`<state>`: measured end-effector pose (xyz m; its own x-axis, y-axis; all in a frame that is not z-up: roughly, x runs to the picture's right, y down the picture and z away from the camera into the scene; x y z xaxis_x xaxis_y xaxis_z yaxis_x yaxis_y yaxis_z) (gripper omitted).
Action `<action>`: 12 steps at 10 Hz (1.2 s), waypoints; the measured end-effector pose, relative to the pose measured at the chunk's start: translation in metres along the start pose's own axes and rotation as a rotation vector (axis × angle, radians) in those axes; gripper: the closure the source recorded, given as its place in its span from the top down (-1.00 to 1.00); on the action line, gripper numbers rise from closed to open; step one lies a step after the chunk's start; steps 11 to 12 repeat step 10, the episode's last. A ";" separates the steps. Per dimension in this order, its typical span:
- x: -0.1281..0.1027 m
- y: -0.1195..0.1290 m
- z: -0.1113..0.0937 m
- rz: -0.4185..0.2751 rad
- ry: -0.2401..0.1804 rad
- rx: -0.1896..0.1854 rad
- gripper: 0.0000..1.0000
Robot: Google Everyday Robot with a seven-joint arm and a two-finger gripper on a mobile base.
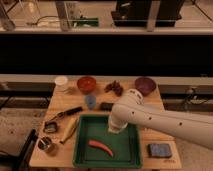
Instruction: Place pepper in tray
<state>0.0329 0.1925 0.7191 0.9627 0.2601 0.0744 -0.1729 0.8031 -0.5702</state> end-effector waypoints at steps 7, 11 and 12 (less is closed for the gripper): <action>0.015 -0.002 0.004 0.041 0.008 0.001 -0.89; 0.020 -0.002 0.003 0.052 0.012 0.002 -0.89; 0.020 -0.002 0.003 0.052 0.012 0.002 -0.89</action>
